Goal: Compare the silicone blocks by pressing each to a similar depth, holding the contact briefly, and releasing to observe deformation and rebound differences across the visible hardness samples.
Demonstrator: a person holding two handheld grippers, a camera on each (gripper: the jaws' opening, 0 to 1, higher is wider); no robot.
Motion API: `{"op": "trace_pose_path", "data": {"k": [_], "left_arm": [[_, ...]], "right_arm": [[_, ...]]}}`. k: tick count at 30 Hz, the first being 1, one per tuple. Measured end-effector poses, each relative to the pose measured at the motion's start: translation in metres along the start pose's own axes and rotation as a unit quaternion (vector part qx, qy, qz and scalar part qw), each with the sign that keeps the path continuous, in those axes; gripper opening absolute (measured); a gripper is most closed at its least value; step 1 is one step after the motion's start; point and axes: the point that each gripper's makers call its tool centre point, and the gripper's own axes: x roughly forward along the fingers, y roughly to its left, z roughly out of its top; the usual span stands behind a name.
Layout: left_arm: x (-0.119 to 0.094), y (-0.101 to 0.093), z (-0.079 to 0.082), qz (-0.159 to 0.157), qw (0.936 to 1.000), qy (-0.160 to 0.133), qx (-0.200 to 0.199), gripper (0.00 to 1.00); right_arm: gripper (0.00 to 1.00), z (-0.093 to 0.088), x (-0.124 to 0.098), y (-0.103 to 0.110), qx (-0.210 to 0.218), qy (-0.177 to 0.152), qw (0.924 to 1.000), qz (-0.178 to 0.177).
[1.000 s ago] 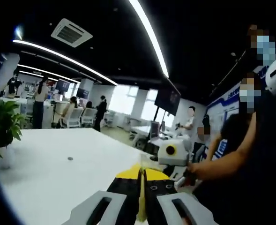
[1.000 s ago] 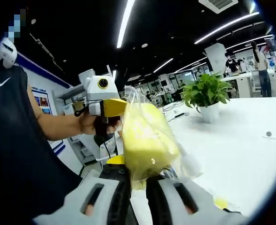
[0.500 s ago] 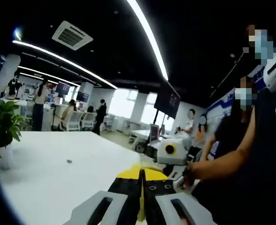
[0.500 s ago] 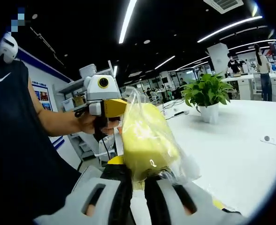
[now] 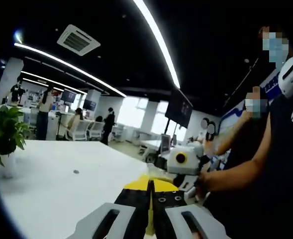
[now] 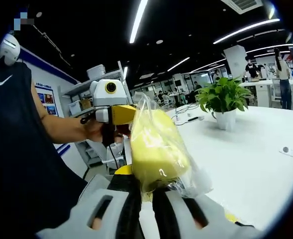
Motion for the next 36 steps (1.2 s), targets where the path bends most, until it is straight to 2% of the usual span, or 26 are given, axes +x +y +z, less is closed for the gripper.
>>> {"op": "trace_pose_path", "data": {"k": [3, 5, 7, 10, 14, 19, 21, 23, 25, 27, 29, 33, 36], "left_arm": [[0.000, 0.001, -0.004, 0.012, 0.9995, 0.003, 0.028, 0.00], [-0.003, -0.005, -0.004, -0.001, 0.9999, 0.005, 0.015, 0.00], [-0.006, -0.004, -0.008, -0.003, 0.9999, 0.015, -0.003, 0.00], [-0.008, -0.002, -0.011, 0.003, 0.9997, 0.022, 0.011, 0.00], [-0.012, -0.004, -0.008, 0.004, 0.9999, 0.011, 0.007, 0.00], [-0.013, -0.001, -0.004, 0.018, 0.9996, 0.003, 0.021, 0.00], [-0.012, -0.004, -0.003, 0.014, 0.9992, -0.006, 0.036, 0.00], [-0.012, -0.007, -0.001, 0.003, 0.9998, -0.007, 0.016, 0.00], [-0.014, -0.006, -0.002, 0.008, 0.9999, 0.002, 0.008, 0.00], [-0.015, -0.005, -0.003, 0.022, 0.9996, 0.009, 0.013, 0.00], [-0.017, -0.005, -0.004, 0.026, 0.9996, 0.009, 0.002, 0.00], [-0.020, 0.001, -0.010, 0.037, 0.9991, 0.018, 0.000, 0.00], [-0.022, 0.000, -0.005, 0.038, 0.9992, 0.007, -0.013, 0.00]], "right_arm": [[0.04, -0.003, 0.001, 0.001, 0.012, 0.005, 0.9999, -0.005], [0.04, -0.004, 0.000, 0.004, 0.014, 0.005, 0.9999, -0.002], [0.05, -0.006, 0.001, 0.005, -0.007, 0.011, 0.9999, -0.002], [0.05, -0.009, 0.004, 0.006, 0.003, 0.024, 0.9997, -0.001], [0.04, -0.007, 0.007, 0.005, 0.007, 0.023, 0.9997, 0.004], [0.03, -0.004, 0.011, 0.005, 0.009, 0.016, 0.9998, 0.011], [0.03, -0.001, 0.010, 0.006, 0.014, 0.013, 0.9997, 0.014], [0.03, -0.001, 0.009, 0.005, 0.013, 0.010, 0.9997, 0.016], [0.04, -0.002, 0.009, 0.007, 0.012, 0.013, 0.9997, 0.018], [0.05, -0.004, 0.012, 0.013, 0.032, 0.018, 0.9987, 0.035], [0.06, -0.005, 0.013, 0.008, 0.020, 0.012, 0.9994, 0.026], [0.08, -0.010, 0.018, 0.006, 0.027, 0.013, 0.9994, 0.020], [0.09, -0.006, 0.018, 0.007, 0.021, 0.000, 0.9996, 0.020]]}}
